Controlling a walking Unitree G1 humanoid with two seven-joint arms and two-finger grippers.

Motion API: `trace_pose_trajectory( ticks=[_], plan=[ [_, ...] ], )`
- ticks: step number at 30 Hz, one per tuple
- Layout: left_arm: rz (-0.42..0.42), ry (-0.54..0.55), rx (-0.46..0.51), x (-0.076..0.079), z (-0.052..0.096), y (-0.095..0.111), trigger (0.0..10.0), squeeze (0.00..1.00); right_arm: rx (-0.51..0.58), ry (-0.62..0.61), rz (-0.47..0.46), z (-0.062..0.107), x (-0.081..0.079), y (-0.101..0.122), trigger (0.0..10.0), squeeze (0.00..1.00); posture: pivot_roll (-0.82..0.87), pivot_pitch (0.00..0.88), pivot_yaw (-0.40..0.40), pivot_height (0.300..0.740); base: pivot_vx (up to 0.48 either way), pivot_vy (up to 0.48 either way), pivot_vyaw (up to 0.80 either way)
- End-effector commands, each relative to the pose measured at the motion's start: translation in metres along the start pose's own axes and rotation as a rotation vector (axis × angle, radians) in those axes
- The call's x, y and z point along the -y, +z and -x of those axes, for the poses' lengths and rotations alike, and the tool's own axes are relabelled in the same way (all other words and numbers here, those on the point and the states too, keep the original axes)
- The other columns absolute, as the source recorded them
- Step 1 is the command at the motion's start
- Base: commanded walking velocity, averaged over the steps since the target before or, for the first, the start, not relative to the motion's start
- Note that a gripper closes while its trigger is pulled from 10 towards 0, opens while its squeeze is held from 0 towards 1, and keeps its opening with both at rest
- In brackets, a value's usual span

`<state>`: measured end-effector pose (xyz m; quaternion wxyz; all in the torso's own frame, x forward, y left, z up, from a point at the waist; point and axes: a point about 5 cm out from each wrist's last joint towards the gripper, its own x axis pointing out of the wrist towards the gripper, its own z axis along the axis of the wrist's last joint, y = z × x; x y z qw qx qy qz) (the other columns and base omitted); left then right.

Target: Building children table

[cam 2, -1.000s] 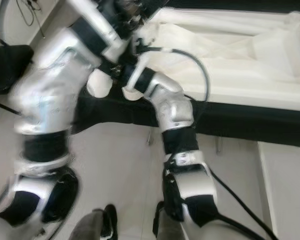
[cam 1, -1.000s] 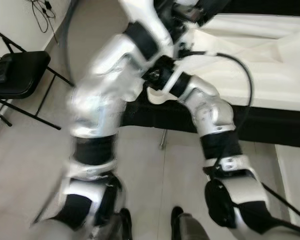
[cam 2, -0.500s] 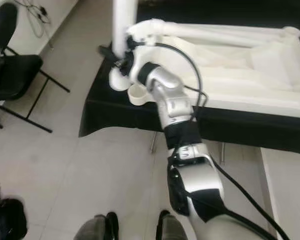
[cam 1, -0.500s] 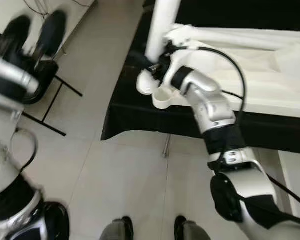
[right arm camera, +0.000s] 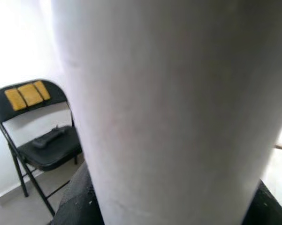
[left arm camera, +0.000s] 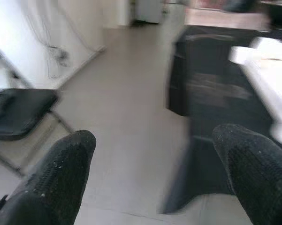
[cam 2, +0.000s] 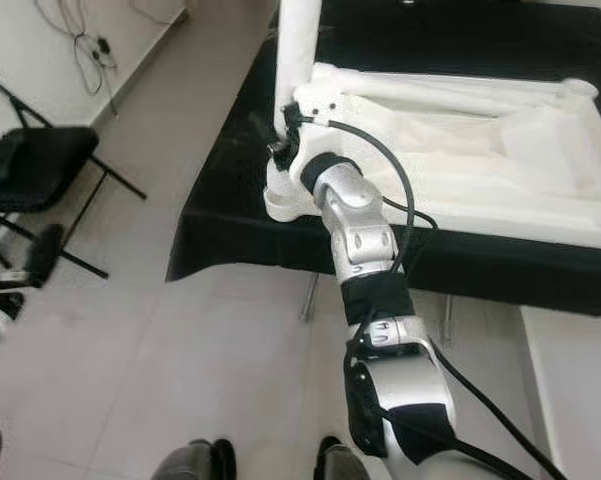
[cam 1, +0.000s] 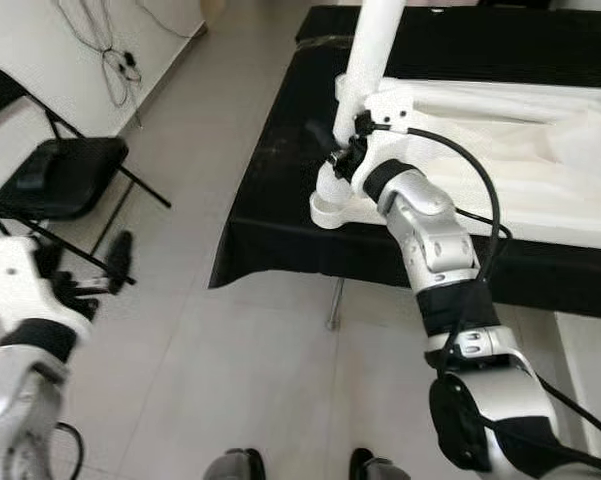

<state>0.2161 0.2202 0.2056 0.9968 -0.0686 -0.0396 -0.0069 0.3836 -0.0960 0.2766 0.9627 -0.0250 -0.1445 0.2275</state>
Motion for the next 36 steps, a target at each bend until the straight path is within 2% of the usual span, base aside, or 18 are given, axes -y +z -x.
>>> trace_pose_trajectory(
  ticks=[1,2,4,18,24,29,36],
  plan=[
    [0.003,-0.016,-0.01,0.01,0.005,-0.008,10.0,0.0,0.005,0.036,0.001,0.001,-0.009,0.002,10.0,0.0,0.04,0.135,0.046,0.74,0.262,0.0,0.0],
    [0.043,-0.078,-0.072,0.031,0.01,-0.027,10.0,0.0,0.014,0.055,0.014,0.001,-0.017,0.001,10.0,0.0,0.04,0.125,0.048,0.74,0.262,0.0,0.0],
    [0.052,-0.103,-0.096,0.039,0.014,-0.034,10.0,0.0,0.018,0.052,0.013,0.001,-0.019,0.001,10.0,0.0,0.04,0.124,0.048,0.74,0.266,0.0,0.0],
    [0.011,-0.096,-0.112,0.042,0.024,-0.047,10.0,0.0,0.031,0.12,0.005,0.004,-0.028,0.001,10.0,0.0,0.04,0.115,0.047,0.74,0.286,0.0,0.0],
    [-0.017,-0.129,-0.118,0.048,0.027,-0.05,10.0,0.0,0.047,0.245,-0.034,0.008,-0.039,0.002,10.0,0.0,0.04,0.112,0.048,0.74,0.294,0.0,0.0],
    [-0.016,-0.138,-0.12,0.049,0.029,-0.05,10.0,0.0,0.048,0.273,-0.043,0.009,-0.041,0.002,10.0,0.0,0.04,0.111,0.049,0.74,0.298,0.0,0.0],
    [-0.034,-0.164,-0.123,0.054,0.034,-0.052,10.0,0.0,0.046,0.445,-0.065,0.017,-0.052,0.002,10.0,0.0,0.04,0.122,0.045,0.74,0.292,0.0,0.0]
  ],
)
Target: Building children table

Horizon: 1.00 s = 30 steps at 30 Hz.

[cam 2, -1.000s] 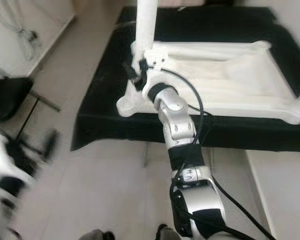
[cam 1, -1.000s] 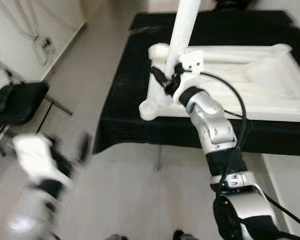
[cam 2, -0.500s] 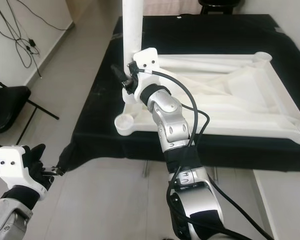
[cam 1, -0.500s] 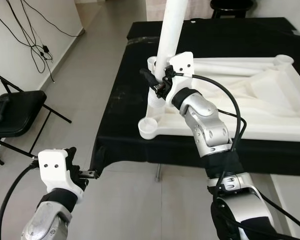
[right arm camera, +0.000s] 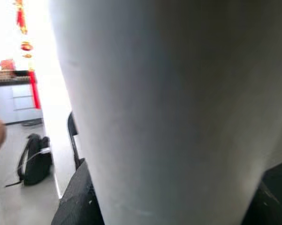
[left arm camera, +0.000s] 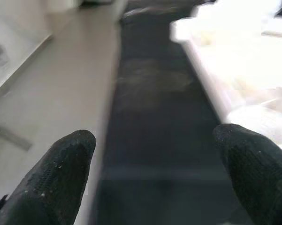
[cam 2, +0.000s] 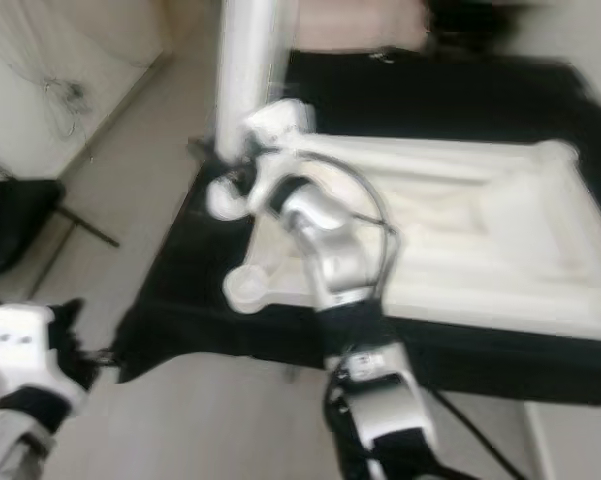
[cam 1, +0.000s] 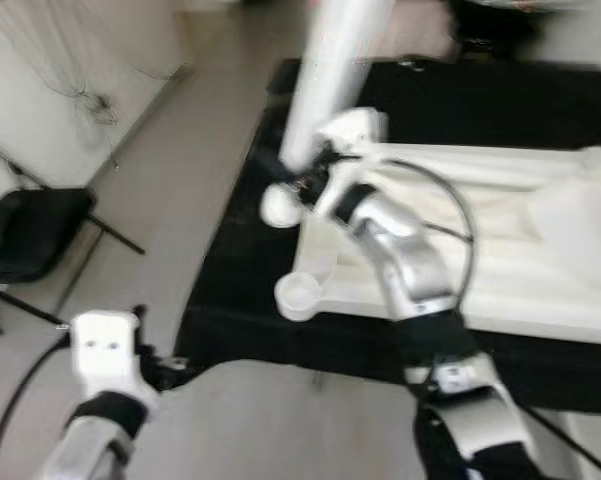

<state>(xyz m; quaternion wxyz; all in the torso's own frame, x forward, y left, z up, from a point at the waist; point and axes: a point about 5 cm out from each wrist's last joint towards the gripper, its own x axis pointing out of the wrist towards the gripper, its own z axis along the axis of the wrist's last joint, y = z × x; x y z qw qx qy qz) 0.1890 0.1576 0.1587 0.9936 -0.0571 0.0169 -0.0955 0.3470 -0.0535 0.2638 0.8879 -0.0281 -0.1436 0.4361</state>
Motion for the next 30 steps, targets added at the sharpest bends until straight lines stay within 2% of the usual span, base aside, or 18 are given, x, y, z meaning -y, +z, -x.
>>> trace_pose_trajectory(
  ticks=[1,4,8,11,14,17,20,21,24,30],
  plan=[
    [-0.023,0.006,0.0,0.0,0.004,0.0,10.0,0.0,0.017,0.031,-0.01,0.004,0.001,0.005,10.0,0.0,0.04,0.122,0.045,0.74,0.281,0.0,0.0],
    [-0.024,0.001,-0.002,0.001,0.005,-0.001,10.0,0.0,0.011,0.068,0.002,0.005,-0.001,0.005,10.0,0.0,0.05,0.125,0.046,0.74,0.269,0.0,0.0],
    [-0.083,-0.038,-0.055,0.007,0.007,-0.006,10.0,0.0,-0.013,0.159,0.011,0.009,-0.005,0.002,10.0,0.0,0.05,0.128,0.047,0.74,0.0,0.0,0.0],
    [-0.084,-0.047,-0.059,0.008,0.007,-0.007,10.0,0.0,-0.015,0.17,0.009,0.01,-0.005,0.002,10.0,0.0,0.05,0.128,0.047,0.74,0.0,0.0,0.0],
    [-0.103,-0.08,-0.098,0.013,0.014,-0.012,10.0,0.0,-0.024,0.31,0.0,0.015,-0.013,0.003,10.0,0.0,0.05,0.145,0.054,0.74,0.0,0.0,0.0],
    [-0.111,-0.004,-0.111,0.009,0.019,-0.013,10.0,0.0,-0.042,0.445,-0.014,0.021,-0.024,0.001,10.0,0.0,0.05,0.16,0.054,0.74,0.0,0.0,0.0],
    [-0.117,0.022,-0.114,0.007,0.021,-0.014,10.0,0.0,-0.047,0.468,-0.017,0.021,-0.026,0.001,10.0,0.0,0.05,0.16,0.054,0.74,0.0,0.0,0.0],
    [-0.135,0.021,-0.126,0.012,0.028,-0.013,10.0,0.0,-0.069,0.541,-0.023,0.023,-0.032,-0.003,10.0,0.0,0.07,0.198,0.052,0.74,0.0,0.0,0.0],
    [-0.142,0.005,-0.13,0.015,0.03,-0.013,10.0,0.0,-0.074,0.566,-0.027,0.024,-0.034,-0.004,10.0,0.0,0.07,0.198,0.052,0.74,0.0,0.0,0.0],
    [-0.153,-0.023,-0.109,0.022,0.042,-0.009,10.0,0.0,-0.113,0.631,-0.029,0.02,-0.036,-0.01,10.0,0.0,0.09,0.259,0.057,0.74,0.0,0.0,0.0]
  ],
)
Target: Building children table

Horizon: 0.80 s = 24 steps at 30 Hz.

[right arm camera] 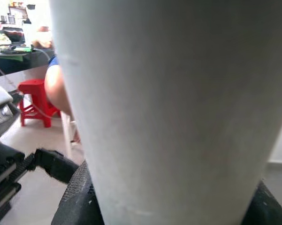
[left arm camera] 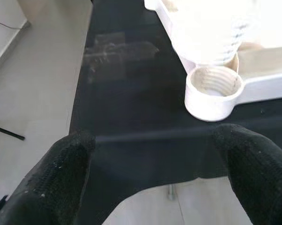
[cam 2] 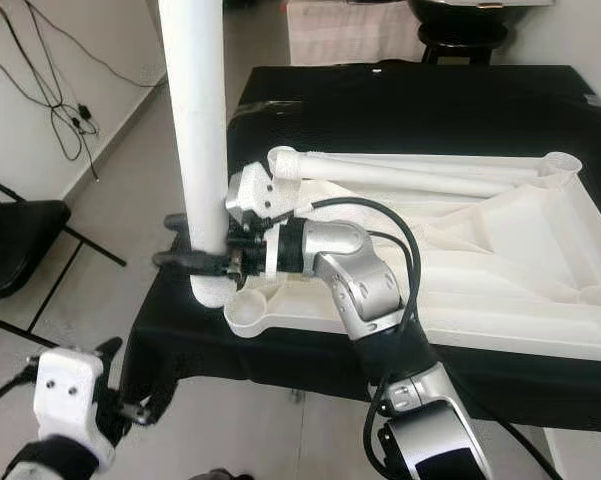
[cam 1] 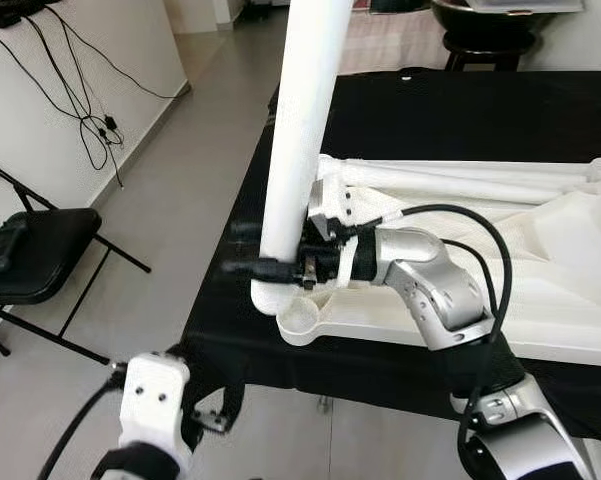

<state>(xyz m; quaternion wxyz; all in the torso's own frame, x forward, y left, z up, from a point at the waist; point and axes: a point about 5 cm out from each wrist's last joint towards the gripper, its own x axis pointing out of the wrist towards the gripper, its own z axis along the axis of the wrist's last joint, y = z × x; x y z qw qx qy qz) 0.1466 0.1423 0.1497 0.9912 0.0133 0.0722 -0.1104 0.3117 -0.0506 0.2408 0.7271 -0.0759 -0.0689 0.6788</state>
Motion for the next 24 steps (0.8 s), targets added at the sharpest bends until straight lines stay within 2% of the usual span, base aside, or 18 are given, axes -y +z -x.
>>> trace_pose_trajectory(
  ticks=[1,3,10,18,24],
  plan=[
    [-0.024,0.001,0.016,0.0,0.003,0.003,10.0,0.0,-0.001,0.032,0.014,-0.004,0.0,0.003,10.0,0.0,0.09,0.259,0.057,0.74,0.0,0.0,0.0],
    [-0.033,-0.013,0.041,0.002,0.005,0.005,10.0,0.0,-0.017,0.052,0.017,-0.006,0.001,0.002,10.0,0.0,0.09,0.29,0.063,0.74,0.0,0.0,0.0],
    [-0.018,-0.061,0.074,0.009,0.007,0.01,10.0,0.0,-0.027,0.081,0.026,-0.006,0.006,0.005,10.0,0.0,0.1,0.321,0.068,0.74,0.0,0.0,0.0],
    [-0.008,-0.113,0.096,0.016,0.013,0.014,10.0,0.0,-0.012,0.131,0.063,0.006,0.016,0.018,10.0,0.0,0.12,0.359,0.088,0.74,0.0,0.0,0.0],
    [-0.001,-0.126,0.103,0.017,0.016,0.014,10.0,0.0,-0.067,0.236,0.093,0.015,0.012,0.022,10.0,0.0,0.12,0.366,0.091,0.74,0.0,0.0,0.0]
  ],
)
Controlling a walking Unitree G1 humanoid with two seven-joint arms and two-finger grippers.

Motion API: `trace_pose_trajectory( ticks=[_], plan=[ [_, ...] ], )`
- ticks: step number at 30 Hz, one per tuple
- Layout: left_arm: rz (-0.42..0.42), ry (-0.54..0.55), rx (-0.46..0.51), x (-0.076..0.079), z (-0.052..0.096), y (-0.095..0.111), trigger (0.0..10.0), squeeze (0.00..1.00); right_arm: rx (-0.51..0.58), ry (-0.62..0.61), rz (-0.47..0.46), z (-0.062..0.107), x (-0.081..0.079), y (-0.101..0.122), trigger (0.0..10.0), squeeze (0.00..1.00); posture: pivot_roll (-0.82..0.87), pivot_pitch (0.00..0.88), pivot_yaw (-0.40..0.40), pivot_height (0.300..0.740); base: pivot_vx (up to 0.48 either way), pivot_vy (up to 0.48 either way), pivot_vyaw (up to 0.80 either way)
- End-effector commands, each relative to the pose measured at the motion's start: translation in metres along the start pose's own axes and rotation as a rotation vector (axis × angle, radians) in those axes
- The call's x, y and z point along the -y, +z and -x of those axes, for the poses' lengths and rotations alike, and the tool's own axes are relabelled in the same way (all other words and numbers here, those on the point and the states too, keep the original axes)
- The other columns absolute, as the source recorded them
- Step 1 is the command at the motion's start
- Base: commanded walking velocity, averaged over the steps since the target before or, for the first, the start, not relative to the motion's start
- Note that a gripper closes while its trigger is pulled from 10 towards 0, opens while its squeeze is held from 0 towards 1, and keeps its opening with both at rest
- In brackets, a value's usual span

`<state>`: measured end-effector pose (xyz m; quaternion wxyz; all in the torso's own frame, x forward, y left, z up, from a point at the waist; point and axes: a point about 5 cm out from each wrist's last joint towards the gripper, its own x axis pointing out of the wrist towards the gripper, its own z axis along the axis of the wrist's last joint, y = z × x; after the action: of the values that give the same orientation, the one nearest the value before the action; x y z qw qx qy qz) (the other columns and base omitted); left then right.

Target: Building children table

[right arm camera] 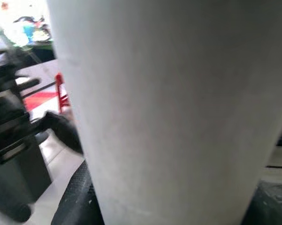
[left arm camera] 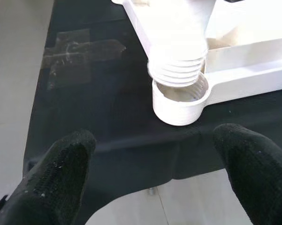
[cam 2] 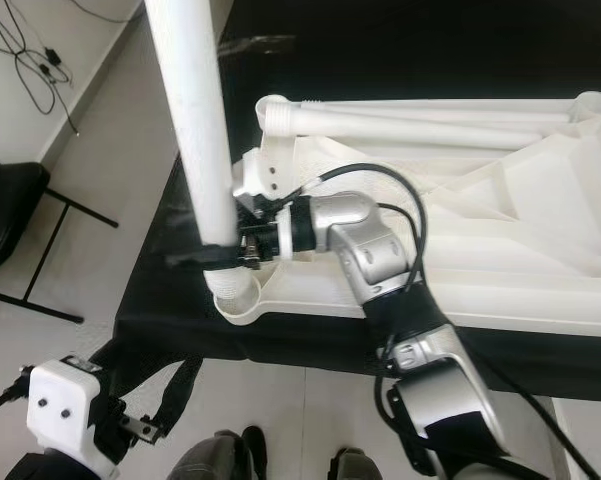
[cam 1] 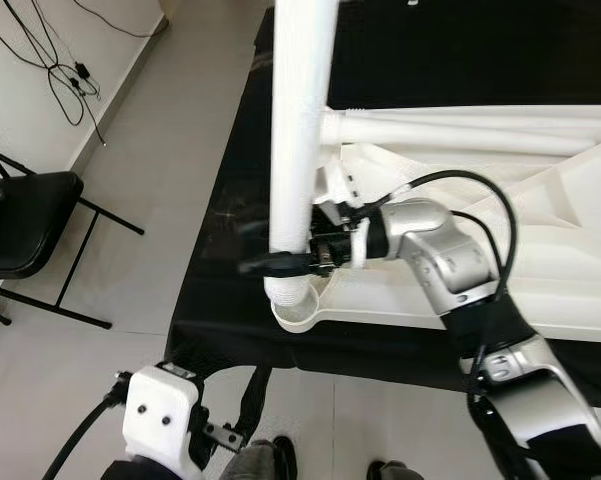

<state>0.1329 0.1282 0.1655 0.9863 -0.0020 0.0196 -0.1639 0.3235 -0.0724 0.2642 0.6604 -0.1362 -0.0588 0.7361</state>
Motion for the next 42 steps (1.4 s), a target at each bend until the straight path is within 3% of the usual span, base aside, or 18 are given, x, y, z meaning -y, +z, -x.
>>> trace_pose_trajectory(
  ticks=[1,13,20,24,34,42],
  plan=[
    [-0.009,-0.021,-0.005,0.001,0.003,0.0,10.0,0.0,-0.017,0.089,0.03,-0.006,-0.007,0.002,10.0,0.0,0.12,0.369,0.088,0.74,0.0,0.0,0.0],
    [-0.004,-0.025,0.013,0.003,0.001,0.0,10.0,0.0,-0.149,0.264,0.1,-0.008,-0.012,0.003,10.0,0.0,0.1,0.357,0.067,0.74,0.0,0.0,0.0],
    [-0.001,-0.025,0.02,0.003,-0.002,0.0,10.0,0.0,-0.169,0.303,0.141,-0.019,-0.011,0.006,10.0,0.0,0.1,0.35,0.058,0.74,0.0,0.0,0.0],
    [0.0,-0.025,0.024,0.003,-0.003,-0.001,10.0,0.0,-0.152,0.251,0.161,-0.03,-0.004,0.007,10.0,0.0,0.09,0.345,0.054,0.74,0.0,0.0,0.0],
    [0.002,-0.028,0.03,0.005,-0.004,-0.001,10.0,0.0,-0.139,0.223,0.143,-0.034,0.002,0.005,10.0,0.0,0.09,0.343,0.048,0.74,0.0,0.0,0.0],
    [0.002,-0.029,0.033,0.005,-0.003,0.0,10.0,0.0,-0.151,0.307,0.095,-0.024,0.0,0.002,10.0,0.0,0.09,0.351,0.049,0.74,0.0,0.0,0.0]
  ],
)
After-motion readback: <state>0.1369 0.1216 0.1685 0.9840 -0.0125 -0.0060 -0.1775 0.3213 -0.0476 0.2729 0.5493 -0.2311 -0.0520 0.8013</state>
